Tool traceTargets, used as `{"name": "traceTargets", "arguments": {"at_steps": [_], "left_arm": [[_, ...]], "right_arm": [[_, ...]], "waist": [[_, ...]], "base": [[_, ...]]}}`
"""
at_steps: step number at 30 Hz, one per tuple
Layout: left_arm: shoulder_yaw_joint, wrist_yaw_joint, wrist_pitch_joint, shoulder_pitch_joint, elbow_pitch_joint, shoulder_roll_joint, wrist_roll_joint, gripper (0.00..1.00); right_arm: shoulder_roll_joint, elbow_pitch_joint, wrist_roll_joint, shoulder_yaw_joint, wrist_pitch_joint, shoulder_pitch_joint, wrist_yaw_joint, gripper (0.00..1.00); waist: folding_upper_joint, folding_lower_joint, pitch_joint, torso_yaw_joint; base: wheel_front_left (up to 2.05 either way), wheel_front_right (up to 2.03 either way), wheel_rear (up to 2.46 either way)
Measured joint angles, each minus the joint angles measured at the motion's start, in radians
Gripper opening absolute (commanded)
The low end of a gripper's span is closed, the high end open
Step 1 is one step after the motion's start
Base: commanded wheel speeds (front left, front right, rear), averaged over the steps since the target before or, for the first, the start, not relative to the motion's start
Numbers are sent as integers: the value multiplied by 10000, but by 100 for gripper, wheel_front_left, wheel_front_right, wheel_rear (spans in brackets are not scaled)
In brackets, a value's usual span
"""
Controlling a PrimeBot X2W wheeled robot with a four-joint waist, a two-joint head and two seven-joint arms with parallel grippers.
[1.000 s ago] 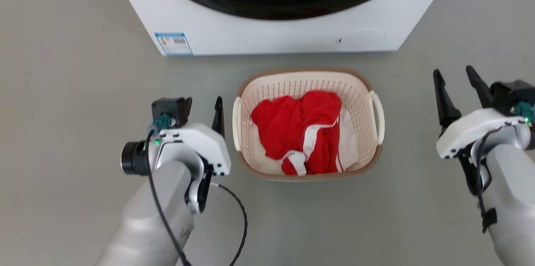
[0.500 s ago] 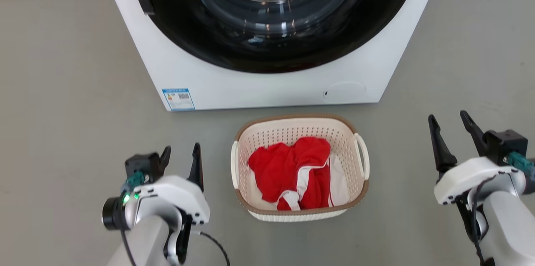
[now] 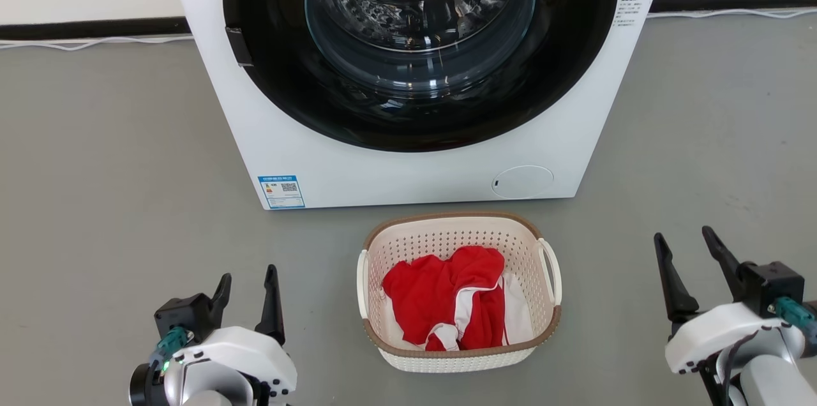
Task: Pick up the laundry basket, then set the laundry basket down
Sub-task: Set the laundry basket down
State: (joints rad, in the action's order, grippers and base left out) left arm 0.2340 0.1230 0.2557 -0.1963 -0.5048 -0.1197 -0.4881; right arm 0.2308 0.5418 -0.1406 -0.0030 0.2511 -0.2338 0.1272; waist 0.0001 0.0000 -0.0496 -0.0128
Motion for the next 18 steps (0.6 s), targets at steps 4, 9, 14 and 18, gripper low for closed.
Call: {"name": "traceTargets", "arguments": {"at_steps": [4,9,14,18], "left_arm": [[-242,-2,0,255,309,25,105,100],[-453,-10,0,676,610,153,282,100],[-602,-12,0,1136,851,238,485,100],[-696,-2,0,1345,961,267,495,100]], "right_arm": [[-84,-334,86,-73,0,347,0,100],[-240,-552,88,-90,0,770,0,100],[-387,-790,88,-207,0,1178,0,100],[-502,-890,88,-253,0,1372,0,100]], "waist": [[0,0,100,30],[0,0,304,46],[0,0,519,76],[0,0,630,76]], "base": [[0,0,0],[0,0,0],[0,0,0],[0,0,0]]}}
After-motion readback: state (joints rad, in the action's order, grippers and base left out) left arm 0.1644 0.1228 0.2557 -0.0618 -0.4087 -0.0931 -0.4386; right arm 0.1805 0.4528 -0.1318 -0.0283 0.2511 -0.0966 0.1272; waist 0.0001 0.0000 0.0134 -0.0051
